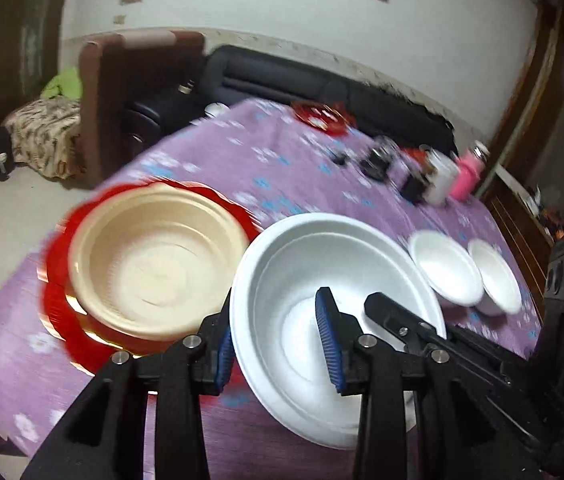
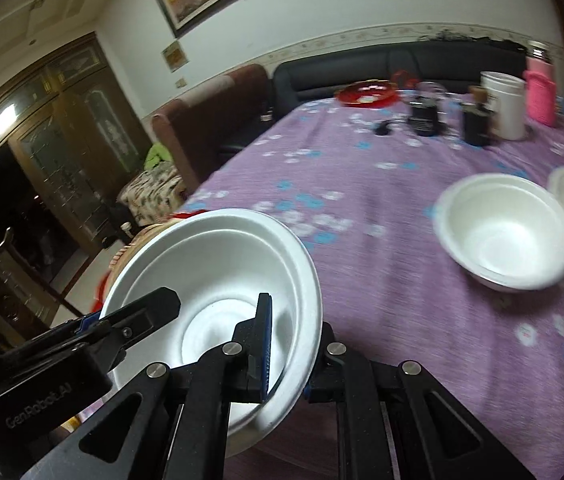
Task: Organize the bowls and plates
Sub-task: 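Carry the white bowl with both grippers toward the beige bowl stack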
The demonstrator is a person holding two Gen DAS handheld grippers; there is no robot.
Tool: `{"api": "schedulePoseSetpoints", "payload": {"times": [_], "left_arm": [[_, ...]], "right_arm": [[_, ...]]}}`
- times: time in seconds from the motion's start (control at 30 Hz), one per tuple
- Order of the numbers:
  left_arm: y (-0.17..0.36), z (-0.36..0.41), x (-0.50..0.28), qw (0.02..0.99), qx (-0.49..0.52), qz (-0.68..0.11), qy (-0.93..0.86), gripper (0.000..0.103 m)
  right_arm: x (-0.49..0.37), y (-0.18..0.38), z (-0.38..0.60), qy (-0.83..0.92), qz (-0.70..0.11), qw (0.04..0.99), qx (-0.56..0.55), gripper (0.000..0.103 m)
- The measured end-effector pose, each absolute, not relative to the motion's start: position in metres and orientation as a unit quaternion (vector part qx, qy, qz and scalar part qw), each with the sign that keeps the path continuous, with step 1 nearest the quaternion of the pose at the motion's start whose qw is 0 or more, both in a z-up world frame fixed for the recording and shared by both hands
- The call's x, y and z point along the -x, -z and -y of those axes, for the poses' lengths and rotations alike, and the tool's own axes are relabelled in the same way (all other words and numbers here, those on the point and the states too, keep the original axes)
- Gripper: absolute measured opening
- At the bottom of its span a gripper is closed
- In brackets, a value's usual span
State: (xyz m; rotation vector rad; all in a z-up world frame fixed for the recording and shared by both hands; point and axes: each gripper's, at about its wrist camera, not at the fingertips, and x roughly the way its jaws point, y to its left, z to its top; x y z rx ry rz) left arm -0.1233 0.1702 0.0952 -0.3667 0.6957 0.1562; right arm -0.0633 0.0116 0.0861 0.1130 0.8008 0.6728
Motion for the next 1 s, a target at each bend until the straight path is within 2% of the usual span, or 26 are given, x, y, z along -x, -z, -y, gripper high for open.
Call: {"api": "schedulePoseSetpoints", "payload": {"times": [0.4,0.73,0.93,1.0], "left_arm": [[-0.087,-0.256,0.134,0.907,0.228,-0.323,-0.147,0.035],[-0.062,-0.289,0.109,0.89,0.202,-0.357,-0.199,0.035],[-0.051,-0.3,0.091,0.884,0.192,-0.367,-0.216,0.039],[-0.049,-0.302,0.088,0.882,0.196,-0.374,-0.21,0.045]], "right_arm": [[0.066,-0.095,-0.108,-0.356,-0.373,0.857,0.023,0.013],[0.037,-0.066,-0.158,-0.353,-0.414,0.837,0.052,0.013],[0.023,-0.057,-0.168,-0.323,-0.406,0.852,0.069,0.014],[0.019,-0.056,-0.168,-0.315,-0.403,0.856,0.069,0.014]]}}
